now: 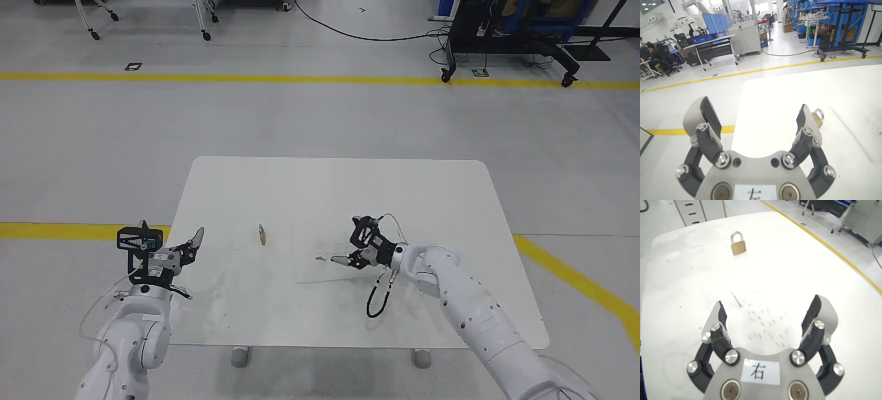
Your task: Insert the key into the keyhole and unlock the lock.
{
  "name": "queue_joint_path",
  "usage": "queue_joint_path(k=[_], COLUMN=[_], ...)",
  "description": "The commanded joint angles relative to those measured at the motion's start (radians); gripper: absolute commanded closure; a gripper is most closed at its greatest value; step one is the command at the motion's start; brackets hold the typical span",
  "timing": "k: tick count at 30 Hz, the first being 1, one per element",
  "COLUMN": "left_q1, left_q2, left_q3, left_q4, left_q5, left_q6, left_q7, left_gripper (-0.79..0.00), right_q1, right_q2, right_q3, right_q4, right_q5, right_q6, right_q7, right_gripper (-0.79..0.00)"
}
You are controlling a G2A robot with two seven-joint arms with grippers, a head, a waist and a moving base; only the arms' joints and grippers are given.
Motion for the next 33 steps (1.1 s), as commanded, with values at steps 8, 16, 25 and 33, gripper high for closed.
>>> queue_joint_path(k=[8,16,25,33], left_q1=[0.000,0.000,0.000,0.000], left_q2=[0.000,0.000,0.000,0.000], left_q3=[0.000,0.000,0.000,0.000], left_q4=[0.000,0.000,0.000,0.000], left_q5=[0.000,0.000,0.000,0.000], left_q6=[0.000,0.000,0.000,0.000], left_q7=[0.000,0.000,0.000,0.000], left_gripper=[-0.785,-0.785,-0.785,-0.785], right_q1=[0.114,0.204,0.275,0.303], right_q2=[-0.011,-0.052,-0.093,-0.114], right_q3=[-0.116,-0.205,-0.279,-0.328], right_q4=[0.148,0.255,0.352,0.396], right_q5=[-0.203,-0.214,-0.212,-0.239], right_q6=[-0.155,-0.136,-0.158,-0.167], right_q7=[-0.223,-0.216,-0.236,-0.270], right_gripper=[-0.705,-0.579,-0.348,0.000])
